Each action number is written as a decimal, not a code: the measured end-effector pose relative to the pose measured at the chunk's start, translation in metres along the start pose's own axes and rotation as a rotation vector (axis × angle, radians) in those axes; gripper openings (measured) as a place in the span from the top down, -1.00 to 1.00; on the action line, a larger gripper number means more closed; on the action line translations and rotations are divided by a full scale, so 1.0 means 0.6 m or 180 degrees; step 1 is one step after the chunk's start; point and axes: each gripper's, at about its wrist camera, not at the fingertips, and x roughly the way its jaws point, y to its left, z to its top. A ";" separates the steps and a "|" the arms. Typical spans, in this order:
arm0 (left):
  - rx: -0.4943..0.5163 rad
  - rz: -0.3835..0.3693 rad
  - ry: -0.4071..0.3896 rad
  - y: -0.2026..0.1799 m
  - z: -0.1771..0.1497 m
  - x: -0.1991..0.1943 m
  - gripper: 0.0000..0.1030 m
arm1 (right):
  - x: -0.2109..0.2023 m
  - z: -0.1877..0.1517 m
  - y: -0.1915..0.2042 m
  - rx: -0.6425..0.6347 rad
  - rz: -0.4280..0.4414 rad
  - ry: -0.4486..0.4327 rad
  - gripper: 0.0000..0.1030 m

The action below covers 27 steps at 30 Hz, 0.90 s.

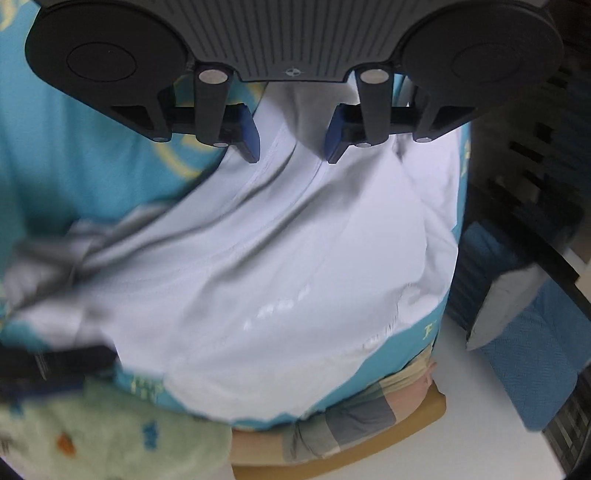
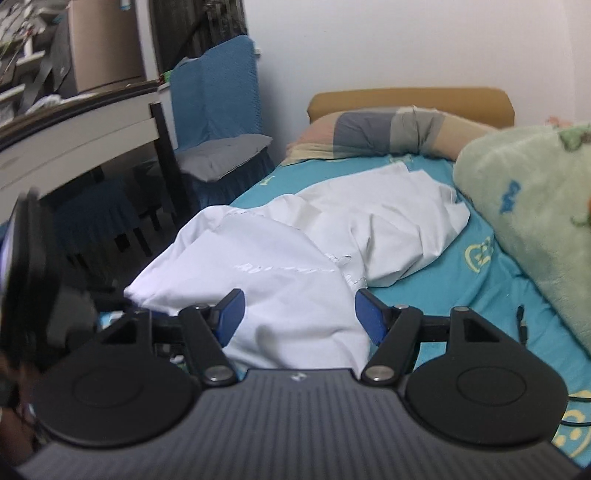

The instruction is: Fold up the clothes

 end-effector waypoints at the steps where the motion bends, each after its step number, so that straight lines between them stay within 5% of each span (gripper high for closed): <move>1: 0.0036 0.0054 0.0017 0.001 -0.003 0.005 0.18 | 0.008 0.001 -0.006 0.0053 -0.0005 0.0011 -0.32; 4: -0.0072 0.0106 0.0053 0.016 0.004 0.013 0.20 | 0.025 0.000 -0.020 0.0258 -0.0063 0.0084 -0.32; 13: -0.0015 -0.0098 0.0099 0.016 0.003 0.010 0.99 | 0.039 0.037 -0.018 0.0417 -0.0023 0.0539 -0.32; 22: -0.0588 -0.0325 0.0084 0.049 0.002 -0.007 0.99 | -0.008 0.141 0.014 0.0144 -0.0181 0.0690 -0.32; 27: -0.0929 -0.0454 0.0064 0.065 0.002 -0.014 0.64 | -0.030 0.122 0.011 0.0266 -0.0119 0.0525 -0.32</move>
